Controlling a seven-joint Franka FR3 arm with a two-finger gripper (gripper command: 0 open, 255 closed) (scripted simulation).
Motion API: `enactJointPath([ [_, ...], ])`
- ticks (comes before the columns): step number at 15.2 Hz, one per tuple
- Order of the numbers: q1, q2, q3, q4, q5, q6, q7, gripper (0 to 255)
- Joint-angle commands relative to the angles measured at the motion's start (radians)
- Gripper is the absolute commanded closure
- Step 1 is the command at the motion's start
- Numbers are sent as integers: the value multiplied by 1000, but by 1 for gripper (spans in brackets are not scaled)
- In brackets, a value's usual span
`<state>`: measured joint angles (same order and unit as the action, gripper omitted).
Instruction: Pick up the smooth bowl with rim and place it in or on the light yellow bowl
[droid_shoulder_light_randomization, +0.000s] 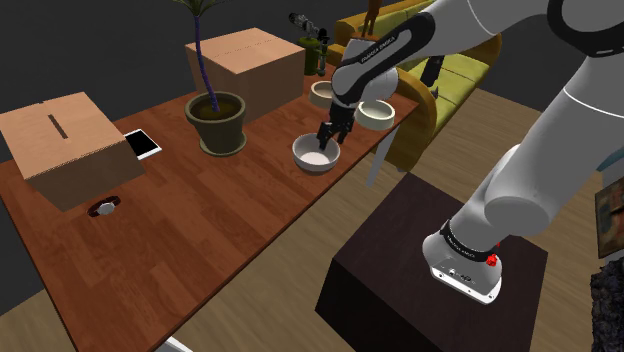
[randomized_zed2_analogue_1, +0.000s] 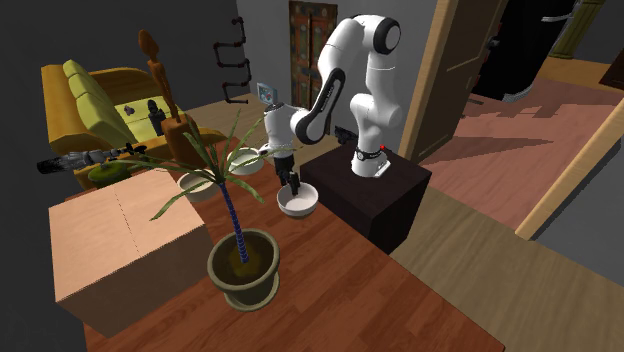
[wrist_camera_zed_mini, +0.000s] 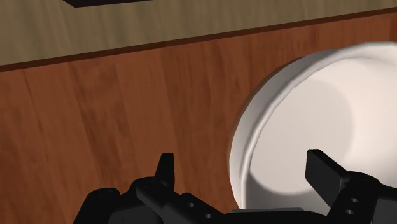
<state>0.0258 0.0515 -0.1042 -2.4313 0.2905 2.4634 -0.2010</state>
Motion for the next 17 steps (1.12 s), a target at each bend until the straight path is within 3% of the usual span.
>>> enactJointPath([
  [1, 0, 12, 1, 2, 5, 9, -5, 0],
  [7, 0, 11, 1, 2, 5, 9, -5, 0],
  [8, 0, 11, 1, 2, 5, 9, -5, 255],
  [17, 0, 12, 1, 2, 5, 9, -5, 255],
])
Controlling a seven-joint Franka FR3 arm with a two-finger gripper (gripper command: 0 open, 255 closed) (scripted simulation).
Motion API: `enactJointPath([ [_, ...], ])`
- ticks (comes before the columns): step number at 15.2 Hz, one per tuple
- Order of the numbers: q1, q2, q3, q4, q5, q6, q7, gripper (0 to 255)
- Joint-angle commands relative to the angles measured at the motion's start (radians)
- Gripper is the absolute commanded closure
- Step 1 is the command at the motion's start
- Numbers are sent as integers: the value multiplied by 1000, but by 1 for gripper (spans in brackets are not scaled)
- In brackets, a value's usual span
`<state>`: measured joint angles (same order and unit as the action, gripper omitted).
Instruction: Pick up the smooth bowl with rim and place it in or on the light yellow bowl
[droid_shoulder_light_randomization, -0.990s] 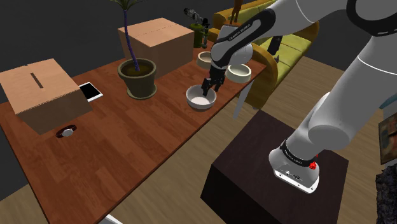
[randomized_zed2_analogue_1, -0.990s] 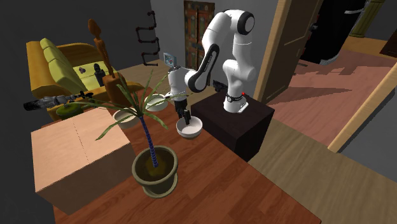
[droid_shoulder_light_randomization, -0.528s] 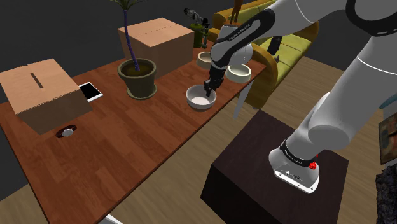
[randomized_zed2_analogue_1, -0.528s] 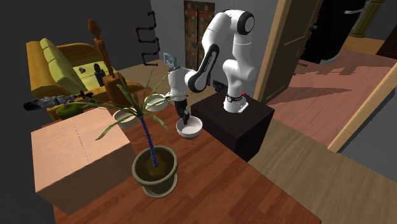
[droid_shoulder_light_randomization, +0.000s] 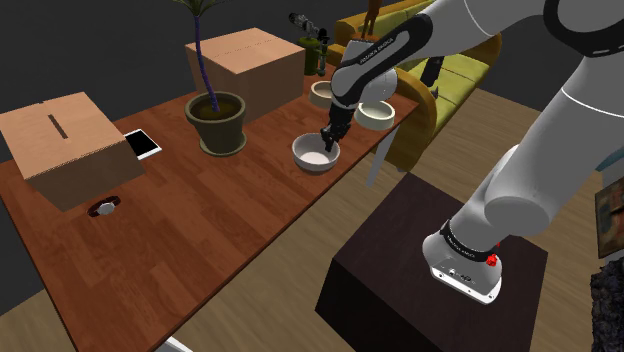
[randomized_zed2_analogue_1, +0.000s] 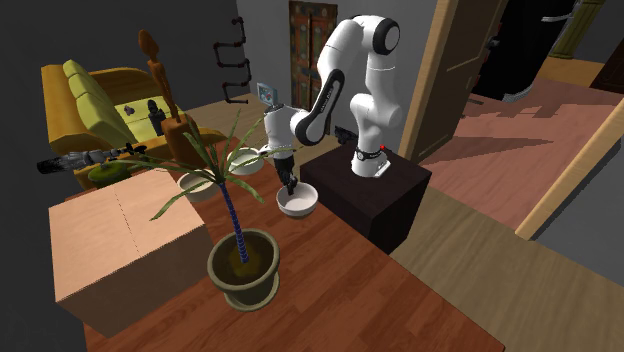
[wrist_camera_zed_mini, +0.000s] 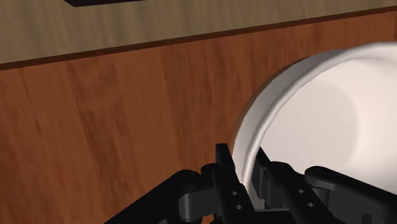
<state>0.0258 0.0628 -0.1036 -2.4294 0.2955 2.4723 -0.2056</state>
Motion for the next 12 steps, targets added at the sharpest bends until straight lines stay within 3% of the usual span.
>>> enactJointPath([
  [1, 0, -11, -1, 2, -7, -12, 6, 255],
  [12, -4, -124, -6, 41, -66, -158, 66, 255],
])
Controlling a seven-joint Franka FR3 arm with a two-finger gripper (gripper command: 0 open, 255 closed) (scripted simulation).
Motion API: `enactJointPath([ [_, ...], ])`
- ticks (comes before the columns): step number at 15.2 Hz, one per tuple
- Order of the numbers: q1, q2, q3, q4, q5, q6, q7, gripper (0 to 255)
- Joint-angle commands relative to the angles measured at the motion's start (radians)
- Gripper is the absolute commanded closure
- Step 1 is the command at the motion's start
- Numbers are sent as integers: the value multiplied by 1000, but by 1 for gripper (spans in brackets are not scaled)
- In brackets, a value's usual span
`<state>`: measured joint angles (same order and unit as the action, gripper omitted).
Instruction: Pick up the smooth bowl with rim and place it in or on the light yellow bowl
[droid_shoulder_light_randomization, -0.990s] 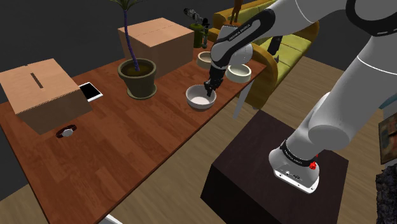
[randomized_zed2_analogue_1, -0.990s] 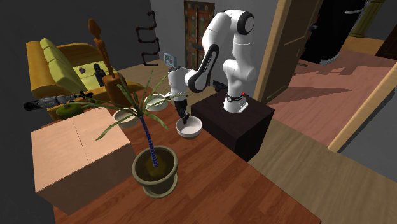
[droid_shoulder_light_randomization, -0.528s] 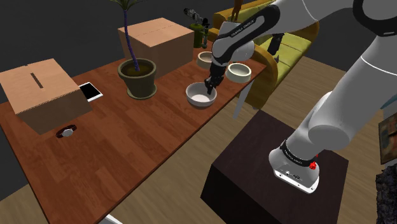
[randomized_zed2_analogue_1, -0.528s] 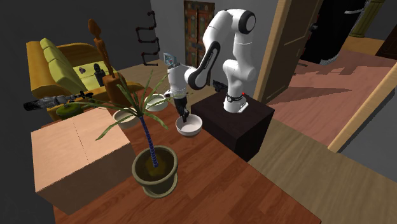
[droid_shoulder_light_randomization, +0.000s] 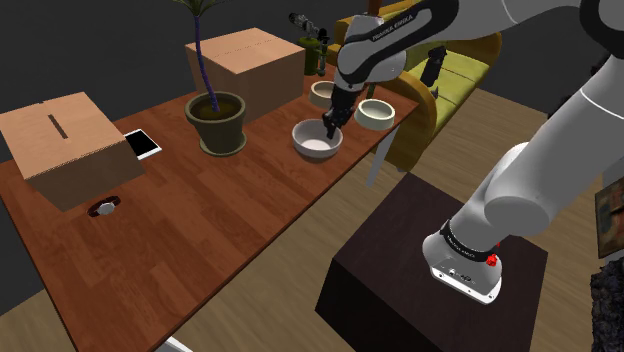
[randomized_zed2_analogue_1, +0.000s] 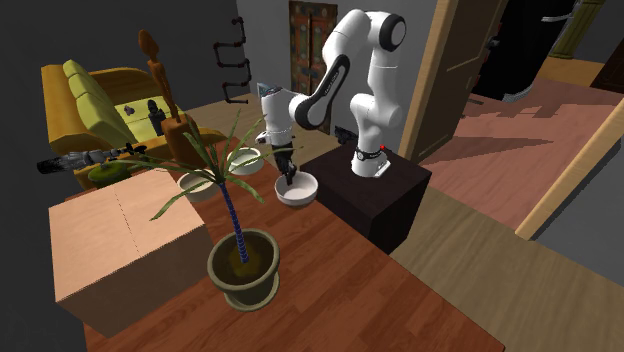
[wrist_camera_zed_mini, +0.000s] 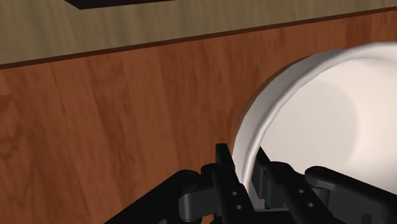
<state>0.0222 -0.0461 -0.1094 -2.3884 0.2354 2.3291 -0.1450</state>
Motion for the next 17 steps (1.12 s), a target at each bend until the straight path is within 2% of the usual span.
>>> enactJointPath([
  [1, -1, -24, -1, 5, -10, -28, 10, 255],
  [11, -7, -100, 0, 67, -42, -162, 49, 255],
  [17, -76, -57, -89, 130, -56, -207, -97, 255],
])
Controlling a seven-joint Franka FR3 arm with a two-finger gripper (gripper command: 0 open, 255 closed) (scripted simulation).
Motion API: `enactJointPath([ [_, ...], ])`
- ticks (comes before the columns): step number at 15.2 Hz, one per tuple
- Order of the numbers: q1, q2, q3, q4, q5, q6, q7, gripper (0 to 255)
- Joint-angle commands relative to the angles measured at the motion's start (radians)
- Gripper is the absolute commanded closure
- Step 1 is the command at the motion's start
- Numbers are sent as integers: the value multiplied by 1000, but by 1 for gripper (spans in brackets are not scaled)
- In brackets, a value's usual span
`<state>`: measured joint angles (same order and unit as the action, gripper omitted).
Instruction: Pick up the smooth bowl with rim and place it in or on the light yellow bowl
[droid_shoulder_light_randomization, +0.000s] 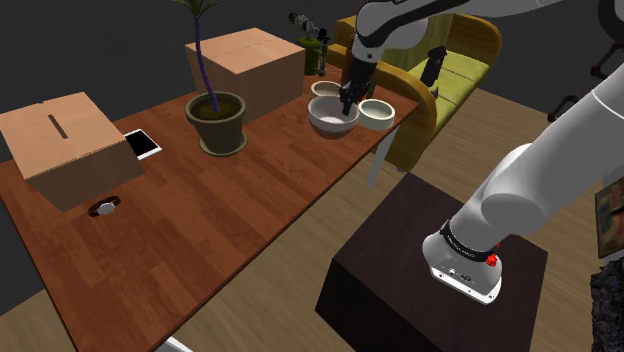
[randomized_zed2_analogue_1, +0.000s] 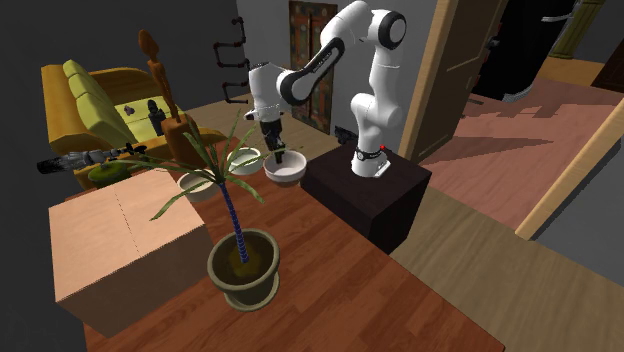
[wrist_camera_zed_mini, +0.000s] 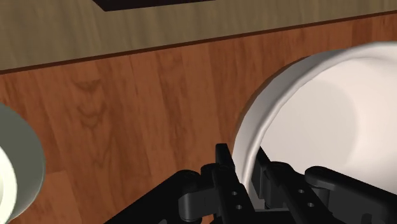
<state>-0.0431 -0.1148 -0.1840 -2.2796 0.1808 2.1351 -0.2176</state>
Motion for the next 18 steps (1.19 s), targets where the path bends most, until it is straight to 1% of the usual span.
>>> enactJointPath([
  [1, -22, 22, -28, 35, -2, -21, -48, 255],
  [6, -78, 90, -95, 125, 1, -65, -169, 255],
  [10, -125, 161, -142, 217, 15, -106, -265, 255],
  [18, -238, 347, -211, 462, 70, -211, -447, 255],
])
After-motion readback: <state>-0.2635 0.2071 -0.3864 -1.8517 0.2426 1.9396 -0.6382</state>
